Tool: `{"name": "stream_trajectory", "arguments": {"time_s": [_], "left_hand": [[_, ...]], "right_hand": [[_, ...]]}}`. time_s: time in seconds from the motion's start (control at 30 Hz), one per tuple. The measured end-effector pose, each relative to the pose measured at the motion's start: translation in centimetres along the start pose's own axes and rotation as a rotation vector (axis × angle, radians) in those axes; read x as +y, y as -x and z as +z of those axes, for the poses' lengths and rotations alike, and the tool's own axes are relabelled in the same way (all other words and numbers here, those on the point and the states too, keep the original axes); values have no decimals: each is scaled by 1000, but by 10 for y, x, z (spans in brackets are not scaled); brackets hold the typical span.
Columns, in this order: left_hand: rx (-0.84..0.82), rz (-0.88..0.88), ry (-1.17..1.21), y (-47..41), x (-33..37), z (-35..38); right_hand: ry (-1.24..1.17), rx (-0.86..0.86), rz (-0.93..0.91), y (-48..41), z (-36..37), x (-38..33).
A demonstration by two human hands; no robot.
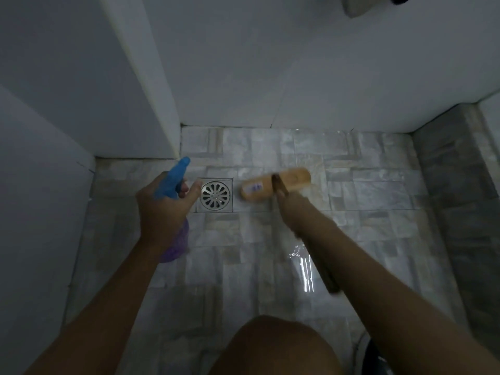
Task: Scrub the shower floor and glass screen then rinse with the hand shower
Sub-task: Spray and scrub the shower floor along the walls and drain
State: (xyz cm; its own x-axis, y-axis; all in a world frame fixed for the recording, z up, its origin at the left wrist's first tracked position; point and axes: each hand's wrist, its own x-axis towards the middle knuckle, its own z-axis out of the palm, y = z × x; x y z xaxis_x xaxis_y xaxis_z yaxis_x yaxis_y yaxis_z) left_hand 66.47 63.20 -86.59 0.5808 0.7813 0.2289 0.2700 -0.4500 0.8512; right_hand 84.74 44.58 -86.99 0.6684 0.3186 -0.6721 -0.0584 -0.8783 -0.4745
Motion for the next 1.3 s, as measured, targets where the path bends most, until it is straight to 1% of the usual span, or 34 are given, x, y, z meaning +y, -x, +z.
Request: {"name": "stream_trajectory", "arguments": {"time_s": [0.07,0.13,0.2,0.23,0.3,0.37,0.43,0.47,0.57,0.63,0.7,0.77,0.8,0.87,0.93,1.0,1.1,1.13,1.23,1.3], "left_hand": [[23,-59,24,-4,-2,-1],[72,-137,66,-7,-6,-3],[119,-203,98,-9,-7,-6],[124,-181,91,-9,-8,-7],[80,-65,32,-7,-7,-4],[19,28,-8,-3,-3,3],[-8,43,-10,1,1,8],[-13,37,1,2,1,9],[-24,51,-10,1,-2,8],[-13,73,-36,-2,-3,6],[-2,56,-18,-2,-1,5],[15,10,1,-4,0,3],[22,-8,1,-5,-2,3],[35,-16,-13,-7,-6,3],[32,21,-30,-8,-8,6],[11,42,-38,-8,-7,9],[-32,71,-94,-6,-2,15],[-47,67,-108,-6,1,18],[-143,42,-67,-2,23,40],[-225,35,-12,-4,34,50]], "right_hand": [[-37,48,-78,-44,-4,-46],[-109,42,-56,-72,-12,-85],[-197,16,8,-71,-18,-97],[-199,37,-4,-61,-17,-89],[-33,15,-44,-26,-10,-51],[82,-32,-7,6,4,-1],[236,-81,35,37,8,22],[265,-85,29,42,8,21],[241,-70,-52,19,10,-22],[120,-49,-89,-15,11,-66],[26,-73,-80,-41,7,-103],[34,-79,-107,-48,4,-122],[39,-73,-118,-43,3,-119],[84,-72,-120,-29,-1,-93],[106,-58,-77,-16,-19,-44],[42,29,27,-14,-54,11],[24,126,242,0,-116,75],[44,144,285,5,-132,94],[88,171,358,22,-158,135],[97,167,379,24,-144,143]]}}
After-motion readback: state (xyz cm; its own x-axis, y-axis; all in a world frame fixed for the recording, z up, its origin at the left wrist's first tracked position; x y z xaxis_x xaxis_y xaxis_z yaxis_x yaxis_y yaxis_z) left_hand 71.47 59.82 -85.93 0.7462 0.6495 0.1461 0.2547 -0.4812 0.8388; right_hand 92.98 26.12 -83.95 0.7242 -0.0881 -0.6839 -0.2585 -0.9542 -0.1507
